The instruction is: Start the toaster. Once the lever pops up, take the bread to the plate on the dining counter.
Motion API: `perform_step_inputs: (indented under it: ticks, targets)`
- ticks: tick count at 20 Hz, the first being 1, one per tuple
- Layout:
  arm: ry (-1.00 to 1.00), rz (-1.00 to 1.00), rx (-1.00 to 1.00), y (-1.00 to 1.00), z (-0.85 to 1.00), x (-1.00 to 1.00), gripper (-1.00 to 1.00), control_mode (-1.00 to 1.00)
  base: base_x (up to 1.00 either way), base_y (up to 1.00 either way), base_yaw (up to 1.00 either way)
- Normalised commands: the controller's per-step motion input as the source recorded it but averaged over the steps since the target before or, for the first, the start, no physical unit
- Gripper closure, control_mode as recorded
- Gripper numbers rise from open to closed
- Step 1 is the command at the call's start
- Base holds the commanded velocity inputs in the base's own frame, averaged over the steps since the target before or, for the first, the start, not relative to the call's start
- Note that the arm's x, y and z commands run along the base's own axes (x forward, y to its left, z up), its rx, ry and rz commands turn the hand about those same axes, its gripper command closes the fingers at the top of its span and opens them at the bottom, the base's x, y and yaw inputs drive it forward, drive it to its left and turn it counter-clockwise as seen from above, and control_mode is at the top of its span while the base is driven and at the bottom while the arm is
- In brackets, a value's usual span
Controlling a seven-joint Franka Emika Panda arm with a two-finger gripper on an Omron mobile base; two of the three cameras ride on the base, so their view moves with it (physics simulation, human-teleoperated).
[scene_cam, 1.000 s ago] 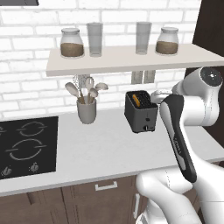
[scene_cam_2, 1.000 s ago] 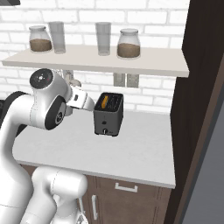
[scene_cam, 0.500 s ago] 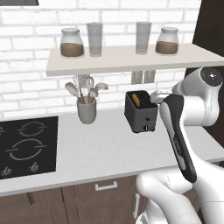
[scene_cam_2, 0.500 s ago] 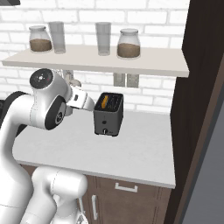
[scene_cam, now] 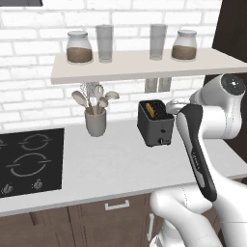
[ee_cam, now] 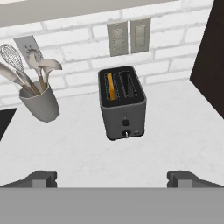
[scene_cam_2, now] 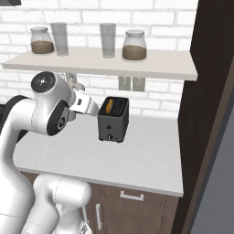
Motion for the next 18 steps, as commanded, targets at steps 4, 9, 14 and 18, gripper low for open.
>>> perform_step_inputs:
  ticks: [4,9,14,18]
  targets:
    - [0.0,0.0,0.0,0.0,0.0,0.0,-1.0,-1.0,0.0,0.0,0.0]
    - [0.0,0.0,0.0,0.0,0.0,0.0,-1.0,-1.0,0.0,0.0,0.0]
    - [0.0,0.0,0.0,0.0,0.0,0.0,-1.0,-1.0,0.0,0.0,0.0]
    - [0.0,0.0,0.0,0.0,0.0,0.0,-1.0,-1.0,0.0,0.0,0.0]
